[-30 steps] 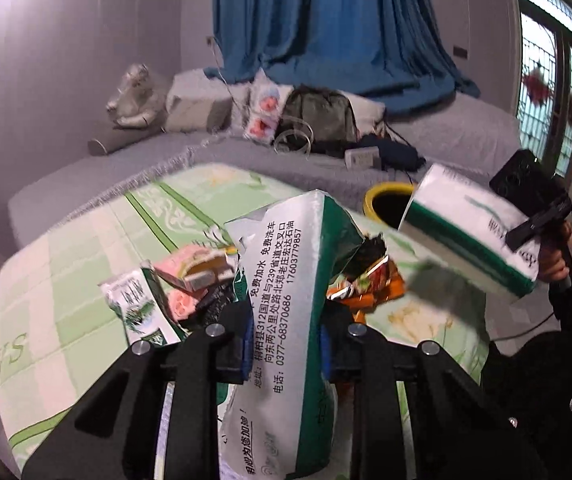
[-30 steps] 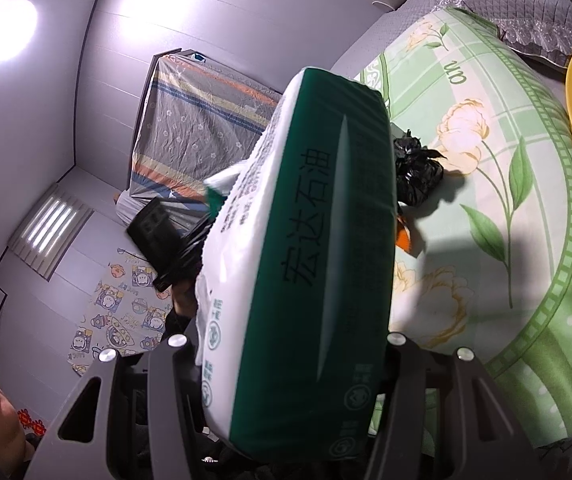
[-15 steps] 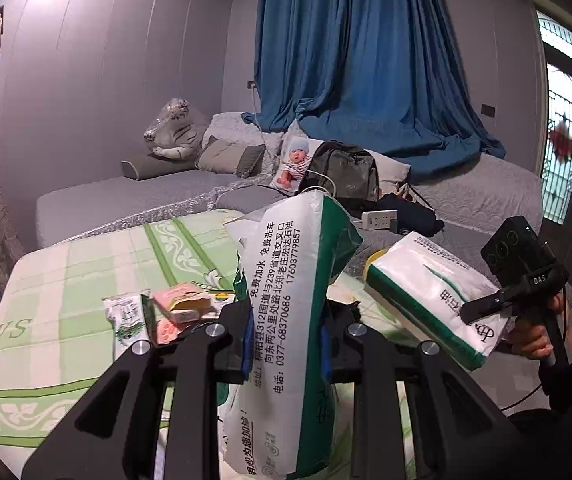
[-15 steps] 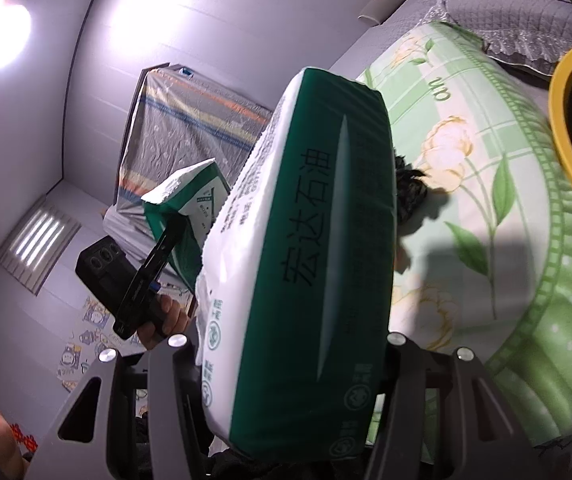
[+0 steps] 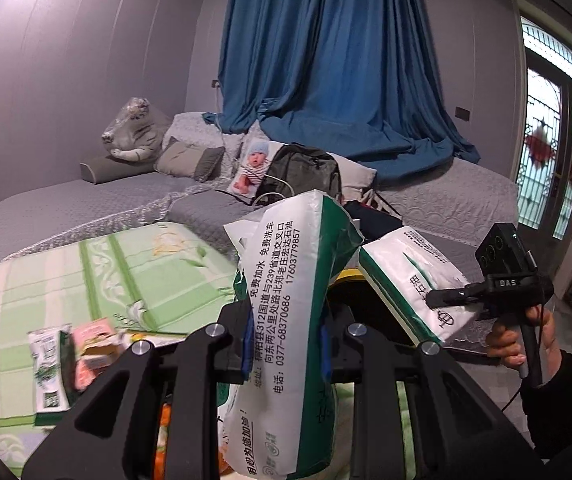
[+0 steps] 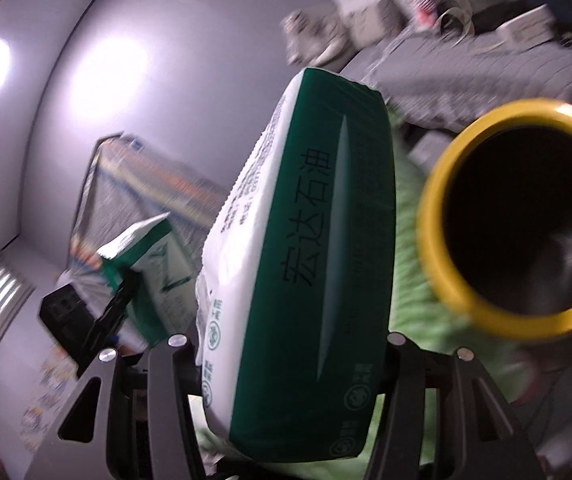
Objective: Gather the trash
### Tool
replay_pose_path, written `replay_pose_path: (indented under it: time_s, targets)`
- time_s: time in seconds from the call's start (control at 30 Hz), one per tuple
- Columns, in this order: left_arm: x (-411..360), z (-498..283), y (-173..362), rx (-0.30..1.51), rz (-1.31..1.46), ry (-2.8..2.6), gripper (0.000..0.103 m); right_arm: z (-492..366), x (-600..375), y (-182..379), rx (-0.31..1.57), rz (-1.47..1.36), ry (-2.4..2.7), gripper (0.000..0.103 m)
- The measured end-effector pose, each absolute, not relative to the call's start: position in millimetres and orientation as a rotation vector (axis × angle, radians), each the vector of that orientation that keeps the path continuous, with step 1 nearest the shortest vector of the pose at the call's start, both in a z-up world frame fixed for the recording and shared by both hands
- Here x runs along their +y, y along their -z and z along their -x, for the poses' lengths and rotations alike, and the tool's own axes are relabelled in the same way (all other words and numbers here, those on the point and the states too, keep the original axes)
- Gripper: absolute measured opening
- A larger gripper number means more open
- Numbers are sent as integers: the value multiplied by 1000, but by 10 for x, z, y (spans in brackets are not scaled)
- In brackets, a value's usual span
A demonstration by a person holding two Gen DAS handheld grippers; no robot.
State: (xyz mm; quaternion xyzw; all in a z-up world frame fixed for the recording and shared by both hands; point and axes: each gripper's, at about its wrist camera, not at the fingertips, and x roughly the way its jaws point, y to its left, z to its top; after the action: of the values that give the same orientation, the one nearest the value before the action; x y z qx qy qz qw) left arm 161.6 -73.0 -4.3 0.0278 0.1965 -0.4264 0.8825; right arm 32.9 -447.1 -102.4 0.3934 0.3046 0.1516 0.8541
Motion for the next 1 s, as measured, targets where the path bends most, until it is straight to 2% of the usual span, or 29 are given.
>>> replay_pose_path:
  time_s: [0.27, 0.67, 1.0]
  targets:
    - [-1686, -1819, 113, 421, -28, 1008, 24, -225, -5115, 1258, 603, -848, -101, 49]
    - [-2999, -2099, 543, 516, -60, 1087, 24, -265, -5407, 1520, 634, -821, 21, 49]
    - [-3468, -2440, 928, 637, -36, 1000, 24, -493, -5609, 1775, 673, -823, 102, 49]
